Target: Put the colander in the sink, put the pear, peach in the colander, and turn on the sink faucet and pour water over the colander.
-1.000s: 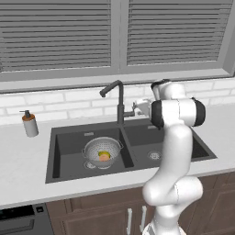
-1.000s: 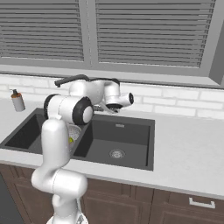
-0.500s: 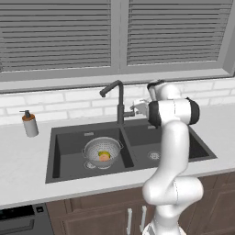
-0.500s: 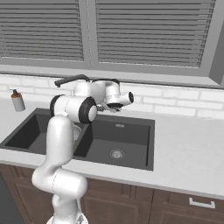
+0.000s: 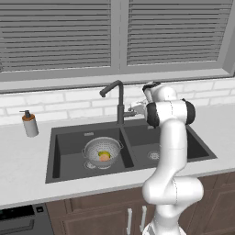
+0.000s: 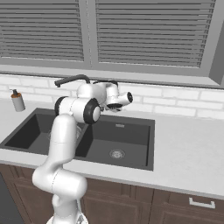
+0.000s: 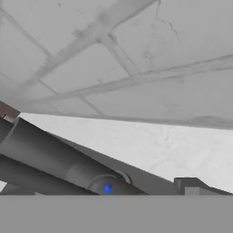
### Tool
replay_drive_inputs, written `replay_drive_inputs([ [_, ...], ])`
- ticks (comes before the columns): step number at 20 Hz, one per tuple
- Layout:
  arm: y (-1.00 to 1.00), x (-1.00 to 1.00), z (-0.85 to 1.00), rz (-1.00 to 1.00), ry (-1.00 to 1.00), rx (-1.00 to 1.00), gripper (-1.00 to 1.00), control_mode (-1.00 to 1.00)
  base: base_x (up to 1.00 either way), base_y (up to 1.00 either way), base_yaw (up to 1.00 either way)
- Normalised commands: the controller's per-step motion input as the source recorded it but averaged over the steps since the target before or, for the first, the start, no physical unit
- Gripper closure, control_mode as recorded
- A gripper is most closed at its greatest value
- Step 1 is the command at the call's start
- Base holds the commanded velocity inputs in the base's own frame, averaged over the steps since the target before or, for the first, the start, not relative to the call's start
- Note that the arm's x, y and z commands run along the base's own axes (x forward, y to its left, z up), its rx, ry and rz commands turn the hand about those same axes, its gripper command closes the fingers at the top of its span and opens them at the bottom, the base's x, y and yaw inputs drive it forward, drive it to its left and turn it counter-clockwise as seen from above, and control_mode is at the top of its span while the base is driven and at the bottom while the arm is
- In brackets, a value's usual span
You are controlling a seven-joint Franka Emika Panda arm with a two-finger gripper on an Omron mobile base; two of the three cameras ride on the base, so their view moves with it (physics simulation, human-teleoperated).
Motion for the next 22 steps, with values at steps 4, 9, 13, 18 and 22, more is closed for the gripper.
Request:
replay_drive_inputs([
  [4,0.0,0.33,-0.07,0.0,-0.01,-0.01,-1.0,-1.0,0.0,0.0,0.0],
  [9,0.0,0.3,-0.04,0.0,0.0,0.0,-1.0,-1.0,0.0,0.0,0.0],
  [13,0.0,0.23,0.0,-0.01,0.0,0.0,-1.0,-1.0,0.0,0.0,0.0],
  [18,0.0,0.1,0.0,-0.03,0.0,-0.01,1.0,-1.0,0.0,0.0,0.0],
  [22,-0.2,0.13,0.0,-0.06,0.0,0.0,1.0,-1.0,0.0,0.0,0.0],
])
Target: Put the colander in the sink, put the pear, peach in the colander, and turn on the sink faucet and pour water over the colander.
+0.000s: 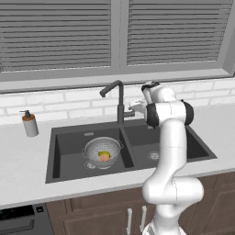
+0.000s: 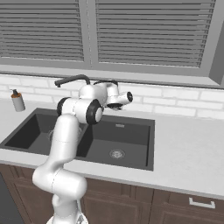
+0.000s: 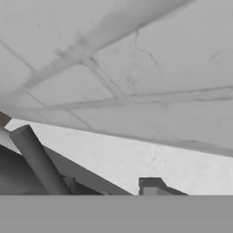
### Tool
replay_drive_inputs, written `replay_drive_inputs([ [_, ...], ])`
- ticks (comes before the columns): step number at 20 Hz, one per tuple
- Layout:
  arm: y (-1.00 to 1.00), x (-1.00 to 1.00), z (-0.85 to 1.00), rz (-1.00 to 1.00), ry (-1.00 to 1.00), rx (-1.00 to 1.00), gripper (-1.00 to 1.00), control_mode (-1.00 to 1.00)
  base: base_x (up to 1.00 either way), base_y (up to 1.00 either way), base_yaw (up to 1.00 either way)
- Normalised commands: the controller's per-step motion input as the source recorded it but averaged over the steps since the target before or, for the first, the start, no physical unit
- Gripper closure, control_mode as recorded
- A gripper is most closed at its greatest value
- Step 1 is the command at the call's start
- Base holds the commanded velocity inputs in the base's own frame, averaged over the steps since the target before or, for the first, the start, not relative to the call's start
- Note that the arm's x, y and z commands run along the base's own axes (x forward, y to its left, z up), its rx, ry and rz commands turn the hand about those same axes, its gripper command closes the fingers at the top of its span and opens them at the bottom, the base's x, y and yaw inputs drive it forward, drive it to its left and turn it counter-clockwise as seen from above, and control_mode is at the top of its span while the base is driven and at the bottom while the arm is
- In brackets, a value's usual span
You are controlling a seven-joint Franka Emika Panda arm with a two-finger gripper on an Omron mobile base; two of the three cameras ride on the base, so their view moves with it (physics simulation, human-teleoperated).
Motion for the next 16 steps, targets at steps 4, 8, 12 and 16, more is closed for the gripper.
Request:
replay_drive_inputs([
  [4,-0.51,0.12,0.0,-0.1,0.0,0.0,1.0,-1.0,0.0,0.0,0.0],
  [8,-0.93,0.0,-0.01,-0.18,0.0,0.0,1.0,-1.0,0.0,0.0,0.0],
  [12,-1.0,0.01,-0.02,-0.2,0.0,0.0,1.0,-1.0,0.0,0.0,0.0],
  [16,-1.0,0.0,-0.05,-0.2,0.0,0.0,1.0,-1.0,0.0,0.0,0.0],
])
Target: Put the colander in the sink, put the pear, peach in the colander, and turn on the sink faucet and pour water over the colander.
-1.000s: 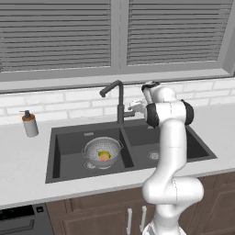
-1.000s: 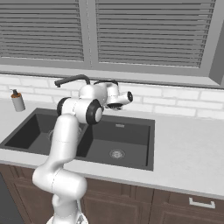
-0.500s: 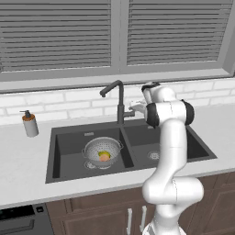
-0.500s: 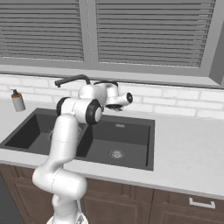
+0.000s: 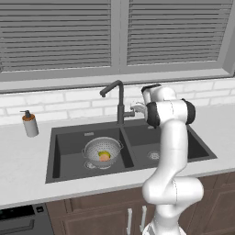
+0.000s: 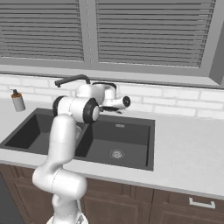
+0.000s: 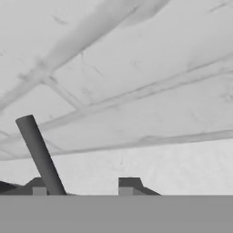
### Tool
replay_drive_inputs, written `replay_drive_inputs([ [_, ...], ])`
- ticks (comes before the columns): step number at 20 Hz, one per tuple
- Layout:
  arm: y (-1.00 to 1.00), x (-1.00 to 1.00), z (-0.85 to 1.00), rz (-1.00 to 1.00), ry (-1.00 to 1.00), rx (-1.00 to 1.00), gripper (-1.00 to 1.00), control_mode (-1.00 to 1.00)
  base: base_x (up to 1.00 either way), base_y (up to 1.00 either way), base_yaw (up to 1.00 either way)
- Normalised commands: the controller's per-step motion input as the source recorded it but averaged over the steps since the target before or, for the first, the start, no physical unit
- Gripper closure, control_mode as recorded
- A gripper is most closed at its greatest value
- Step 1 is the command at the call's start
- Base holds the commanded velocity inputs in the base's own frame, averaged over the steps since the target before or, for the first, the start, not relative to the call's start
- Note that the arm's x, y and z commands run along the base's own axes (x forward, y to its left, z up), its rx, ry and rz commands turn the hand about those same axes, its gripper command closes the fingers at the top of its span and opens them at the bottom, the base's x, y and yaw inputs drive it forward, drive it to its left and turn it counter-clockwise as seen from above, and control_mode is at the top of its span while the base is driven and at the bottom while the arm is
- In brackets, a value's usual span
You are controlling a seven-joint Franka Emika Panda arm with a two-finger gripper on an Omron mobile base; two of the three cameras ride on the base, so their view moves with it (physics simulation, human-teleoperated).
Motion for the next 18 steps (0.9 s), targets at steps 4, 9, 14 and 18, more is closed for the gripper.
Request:
replay_drive_inputs([
  [4,-1.0,0.0,-0.11,-0.21,0.0,0.0,1.0,-1.0,0.0,0.0,0.0],
  [9,-1.0,0.0,-0.12,-0.2,0.04,0.0,1.0,-1.0,0.0,0.0,0.0],
  [14,-1.0,-0.02,-0.17,-0.2,0.05,0.0,1.0,-1.0,0.0,0.0,0.0],
  [18,-0.94,-0.18,-0.07,-0.2,0.02,0.0,1.0,-1.0,0.0,0.0,0.0],
])
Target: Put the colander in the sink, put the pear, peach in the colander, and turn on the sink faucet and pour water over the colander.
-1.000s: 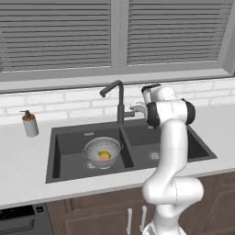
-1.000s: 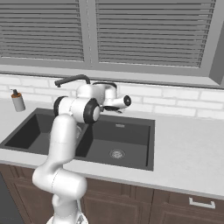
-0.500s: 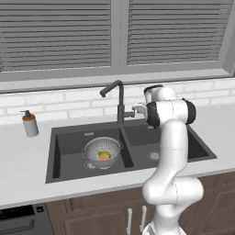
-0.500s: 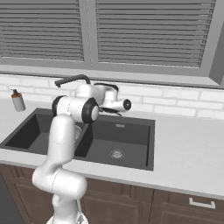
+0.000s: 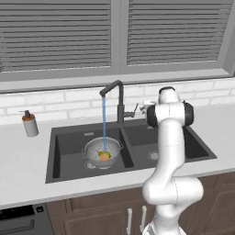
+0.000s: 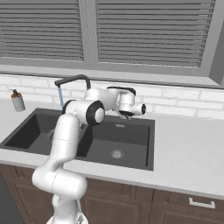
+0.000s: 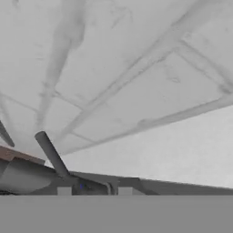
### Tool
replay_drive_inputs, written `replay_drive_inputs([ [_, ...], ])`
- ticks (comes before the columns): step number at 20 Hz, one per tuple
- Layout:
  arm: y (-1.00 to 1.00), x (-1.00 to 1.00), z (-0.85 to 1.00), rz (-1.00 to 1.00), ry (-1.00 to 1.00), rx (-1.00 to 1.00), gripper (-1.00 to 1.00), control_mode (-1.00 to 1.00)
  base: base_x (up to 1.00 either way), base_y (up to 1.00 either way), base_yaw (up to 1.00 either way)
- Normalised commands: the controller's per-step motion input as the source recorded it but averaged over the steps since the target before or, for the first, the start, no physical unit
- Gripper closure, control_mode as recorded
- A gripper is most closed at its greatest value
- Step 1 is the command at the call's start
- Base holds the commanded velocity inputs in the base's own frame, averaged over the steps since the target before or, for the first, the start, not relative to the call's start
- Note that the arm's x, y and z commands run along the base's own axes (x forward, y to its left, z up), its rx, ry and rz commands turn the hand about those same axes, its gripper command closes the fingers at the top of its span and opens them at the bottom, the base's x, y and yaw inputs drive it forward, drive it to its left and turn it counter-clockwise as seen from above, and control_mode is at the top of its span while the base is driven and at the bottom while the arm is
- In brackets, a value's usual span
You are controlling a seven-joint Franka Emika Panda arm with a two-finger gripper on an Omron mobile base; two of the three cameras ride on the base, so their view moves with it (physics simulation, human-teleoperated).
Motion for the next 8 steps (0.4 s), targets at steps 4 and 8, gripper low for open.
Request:
replay_drive_inputs([
  [4,-0.35,-0.44,0.29,-0.16,0.0,0.0,1.0,-1.0,0.0,0.0,0.0],
  [8,-0.1,-0.85,0.5,-0.17,0.0,0.0,1.0,-1.0,0.0,0.0,0.0],
])
